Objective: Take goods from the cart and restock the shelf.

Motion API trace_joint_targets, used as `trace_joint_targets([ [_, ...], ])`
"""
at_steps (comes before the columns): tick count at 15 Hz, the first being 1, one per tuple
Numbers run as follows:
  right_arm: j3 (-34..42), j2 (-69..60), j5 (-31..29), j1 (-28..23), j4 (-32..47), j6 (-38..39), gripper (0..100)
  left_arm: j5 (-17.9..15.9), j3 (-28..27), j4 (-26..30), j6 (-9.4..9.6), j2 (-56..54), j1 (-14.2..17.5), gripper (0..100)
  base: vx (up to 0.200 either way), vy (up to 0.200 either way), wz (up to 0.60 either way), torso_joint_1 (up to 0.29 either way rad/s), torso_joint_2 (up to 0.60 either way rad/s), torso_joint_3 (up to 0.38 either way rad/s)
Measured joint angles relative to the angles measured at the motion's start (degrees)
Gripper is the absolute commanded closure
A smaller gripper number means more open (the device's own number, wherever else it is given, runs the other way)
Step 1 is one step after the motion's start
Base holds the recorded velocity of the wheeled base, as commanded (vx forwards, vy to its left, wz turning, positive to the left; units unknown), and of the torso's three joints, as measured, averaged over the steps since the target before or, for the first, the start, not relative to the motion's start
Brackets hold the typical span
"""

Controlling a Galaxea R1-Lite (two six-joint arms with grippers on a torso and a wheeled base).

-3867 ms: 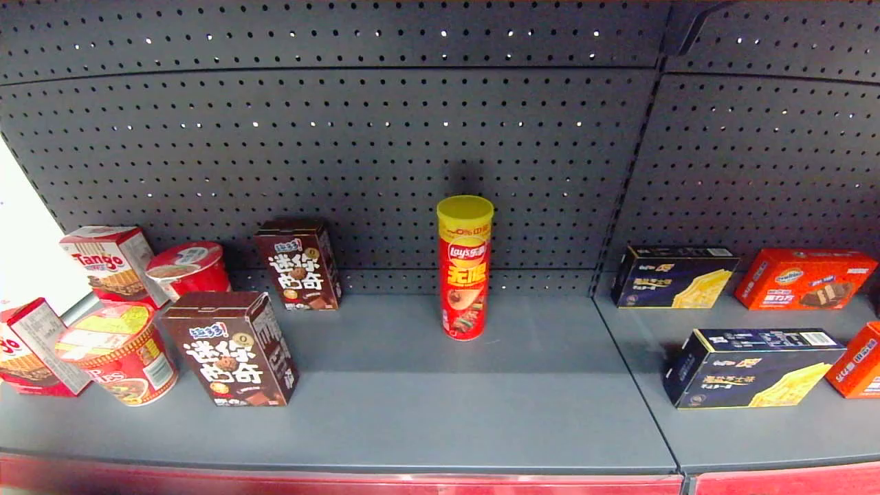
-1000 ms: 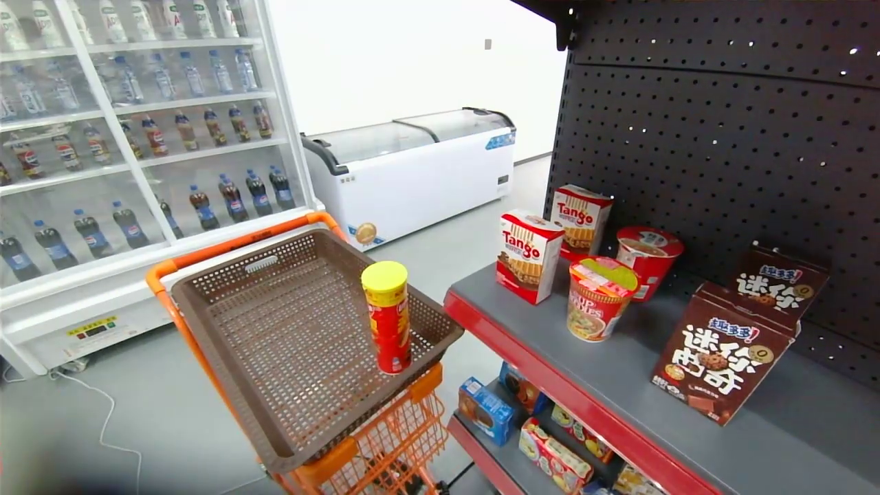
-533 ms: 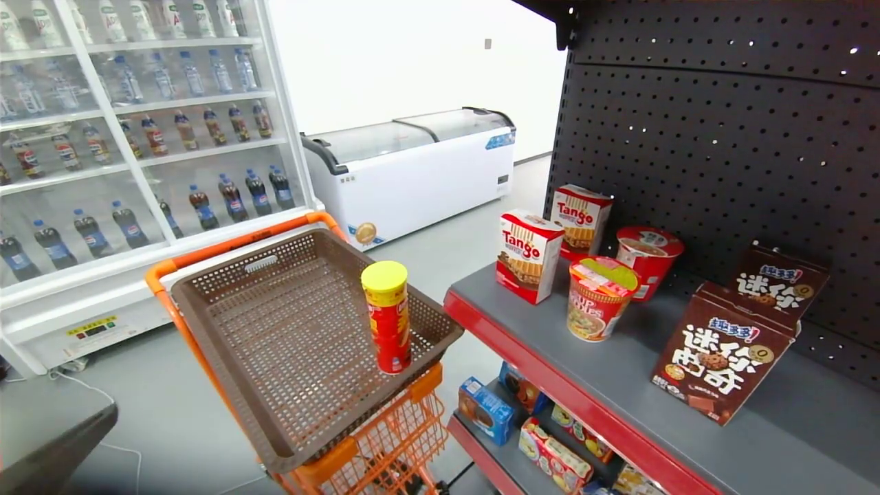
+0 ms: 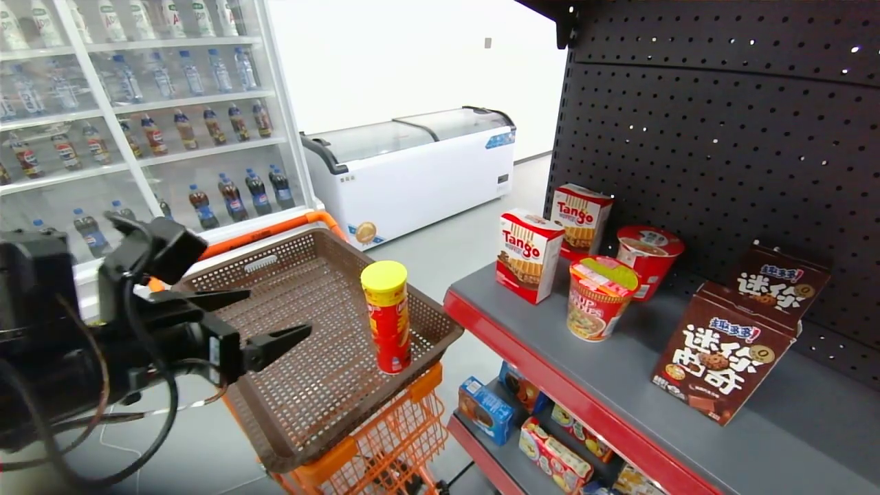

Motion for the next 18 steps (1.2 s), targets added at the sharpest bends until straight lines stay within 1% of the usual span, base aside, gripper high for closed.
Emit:
trace_joint_targets([
  [3,0.0,0.0,0.0,0.0,0.0,0.02,0,-0.3,-3.66,-5.83,0.05,10.89,-3.75,0,0.0,0.0,0.0,0.0,0.0,0.0],
  [6,0.0,0.0,-0.02,0.0,0.0,0.02,0,-0.18,-5.64,-11.52,-0.28,19.1,-5.88,0,0.0,0.0,0.0,0.0,0.0,0.0],
  [8,0.0,0.0,0.0,0.0,0.0,0.02,0,-0.02,-6.86,-13.63,-0.52,23.39,-7.06,0,0.0,0.0,0.0,0.0,0.0,0.0],
  [10,0.0,0.0,0.0,0.0,0.0,0.02,0,0.13,-7.94,-15.13,-0.59,26.76,-7.56,0,0.0,0.0,0.0,0.0,0.0,0.0],
  [12,0.0,0.0,0.0,0.0,0.0,0.0,0,1.48,-9.06,-18.38,-0.57,30.34,-7.67,0,0.0,0.0,0.0,0.0,0.0,0.0],
  [14,0.0,0.0,0.0,0.0,0.0,0.02,0,2.0,-9.59,-21.19,-0.41,33.35,-7.75,0,0.0,0.0,0.0,0.0,0.0,0.0],
  [16,0.0,0.0,-0.02,0.0,0.0,0.02,0,2.35,-10.36,-22.58,-0.15,35.89,-7.75,0,0.0,0.0,0.0,0.0,0.0,0.0],
  [18,0.0,0.0,-0.02,0.0,0.0,0.0,0,4.66,-12.54,-22.75,-0.11,38.12,-7.96,0,0.0,0.0,0.0,0.0,0.0,0.0],
])
